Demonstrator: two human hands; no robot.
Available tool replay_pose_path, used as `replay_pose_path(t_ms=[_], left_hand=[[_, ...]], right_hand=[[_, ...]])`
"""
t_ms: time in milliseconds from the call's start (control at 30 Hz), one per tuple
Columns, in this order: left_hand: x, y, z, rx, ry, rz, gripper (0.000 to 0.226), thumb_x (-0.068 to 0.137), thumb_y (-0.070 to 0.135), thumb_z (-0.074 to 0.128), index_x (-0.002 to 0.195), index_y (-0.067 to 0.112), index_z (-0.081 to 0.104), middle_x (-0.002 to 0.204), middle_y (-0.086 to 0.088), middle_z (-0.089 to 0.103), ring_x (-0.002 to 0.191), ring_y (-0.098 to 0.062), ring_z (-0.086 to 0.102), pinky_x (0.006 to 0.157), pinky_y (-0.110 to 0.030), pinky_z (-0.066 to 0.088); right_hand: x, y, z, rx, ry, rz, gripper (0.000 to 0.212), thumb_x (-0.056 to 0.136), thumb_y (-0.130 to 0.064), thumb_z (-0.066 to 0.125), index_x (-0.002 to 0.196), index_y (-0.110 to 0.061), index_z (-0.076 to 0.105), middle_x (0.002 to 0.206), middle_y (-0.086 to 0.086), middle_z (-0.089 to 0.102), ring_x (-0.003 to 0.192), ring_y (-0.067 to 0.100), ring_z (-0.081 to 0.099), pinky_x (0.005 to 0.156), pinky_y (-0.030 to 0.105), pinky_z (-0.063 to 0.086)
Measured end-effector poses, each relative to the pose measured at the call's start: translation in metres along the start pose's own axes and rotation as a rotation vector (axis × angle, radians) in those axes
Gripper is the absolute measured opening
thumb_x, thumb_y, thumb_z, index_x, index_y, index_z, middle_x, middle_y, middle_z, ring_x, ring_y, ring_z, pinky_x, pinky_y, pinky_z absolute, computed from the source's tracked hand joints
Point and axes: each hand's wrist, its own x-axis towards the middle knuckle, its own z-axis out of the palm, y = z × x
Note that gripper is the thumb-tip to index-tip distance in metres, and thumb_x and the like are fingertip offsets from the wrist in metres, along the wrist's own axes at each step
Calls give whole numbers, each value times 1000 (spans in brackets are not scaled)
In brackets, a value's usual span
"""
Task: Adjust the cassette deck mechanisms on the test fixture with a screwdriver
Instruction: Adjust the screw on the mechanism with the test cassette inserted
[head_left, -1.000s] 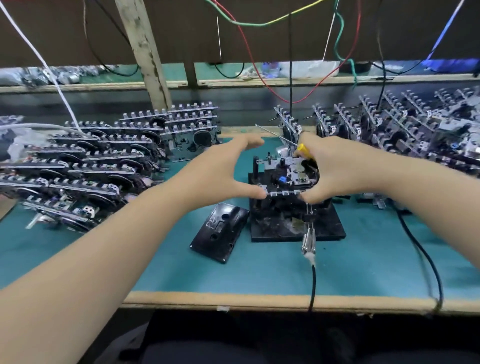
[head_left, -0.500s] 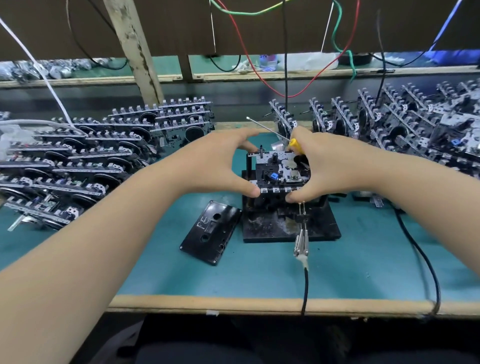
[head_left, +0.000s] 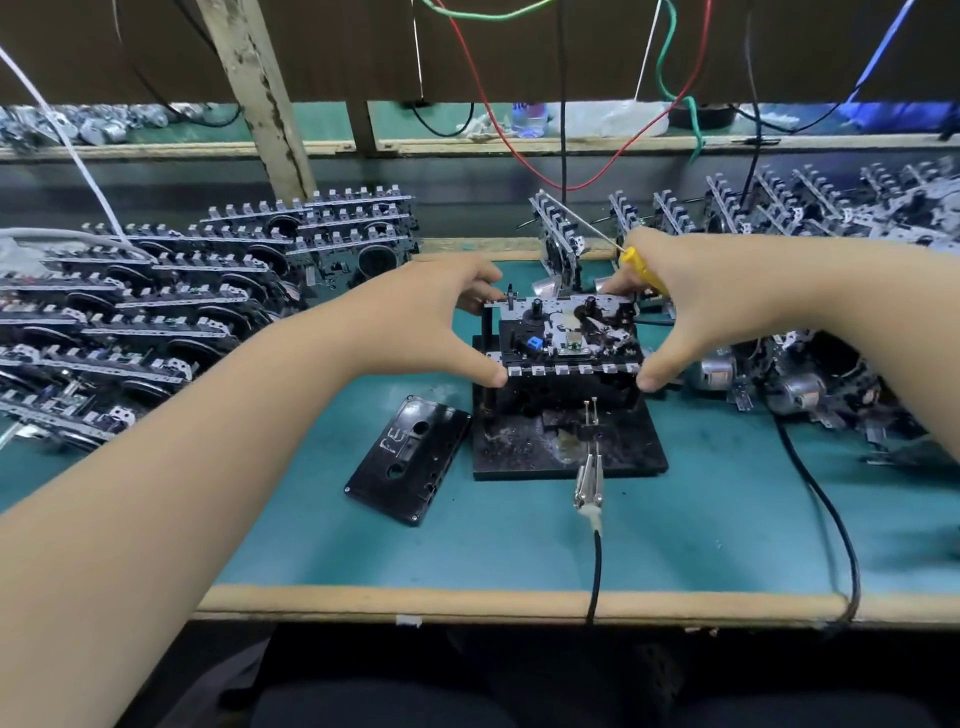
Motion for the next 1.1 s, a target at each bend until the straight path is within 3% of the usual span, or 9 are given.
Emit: replay_pose_path(t_ms=[167, 333, 467, 567, 667, 767, 867, 967, 1100], left_hand=[[-13, 6, 2, 93, -34, -75, 112, 72, 53, 83, 158, 27, 18, 156, 13, 41, 139, -9, 42, 113, -31, 35], [-46, 14, 33, 591, -386, -462, 132, 57, 89, 65, 158, 22, 11, 144, -10, 44, 126, -33, 53, 90, -40, 47], [-63, 5, 26, 562, -306, -394, 91, 67, 66, 78, 138, 22, 42, 118, -4, 58, 106, -27, 61, 85, -36, 53], [-64, -4, -16, 429, -49, -357, 88, 59, 65, 78, 134, 27, 49, 106, 4, 64, 92, -20, 62, 80, -35, 52], [-53, 13, -38, 195, 263, -103, 82, 54, 78, 66, 127, 44, 48, 104, 26, 58, 91, 8, 55, 73, -27, 45], [-26, 38, -21, 66, 199, 163, 58, 69, 61, 76, 122, 45, 55, 115, 22, 58, 107, 2, 56, 87, -27, 46], [-3, 39, -3, 153, 78, 215, 38, 89, 43, 71, 125, 42, 59, 130, 12, 57, 122, -8, 47, 94, -25, 34], [4, 29, 3, 133, 77, 216, 35, 99, 35, 60, 134, 39, 56, 143, 18, 51, 132, -5, 42, 99, -19, 28], [4, 26, 18, 114, 70, 181, 43, 106, 32, 46, 148, 40, 42, 153, 24, 40, 140, -3, 37, 108, -22, 28]], right_hand=[[1, 2, 2, 26, 36, 6, 75, 58, -44, 94, 101, -26, 35, 147, -9, 53, 123, 20, 55, 87, 31, 38], [-1, 3, 5, 49, 44, 15, 71, 59, -43, 94, 98, -26, 37, 146, -10, 53, 113, 16, 53, 84, 33, 38], [-3, -1, 6, 89, 53, 30, 74, 59, -40, 95, 107, -19, 43, 146, -8, 54, 121, 22, 56, 98, 42, 46], [-4, 0, 6, 130, 46, 42, 76, 57, -41, 95, 107, -16, 43, 145, -8, 55, 120, 19, 57, 104, 46, 46], [-5, 1, 7, 198, 50, 50, 76, 56, -40, 95, 107, -21, 42, 145, -10, 54, 122, 18, 57, 106, 45, 46], [-8, 1, 10, 285, 41, 47, 66, 62, -33, 95, 96, -29, 39, 147, -9, 51, 125, 15, 53, 103, 38, 45], [-19, 5, 13, 352, 43, 33, 56, 77, -26, 87, 86, -32, 32, 153, -13, 44, 130, 14, 49, 97, 35, 40], [-28, 3, 20, 629, 247, 6, 39, 89, -6, 65, 90, -29, 34, 151, -18, 47, 132, 9, 52, 110, 42, 40], [-26, -17, 40, 890, 561, -36, 32, 87, 9, 48, 86, -18, 32, 109, -3, 76, 108, 5, 65, 96, 32, 44]])
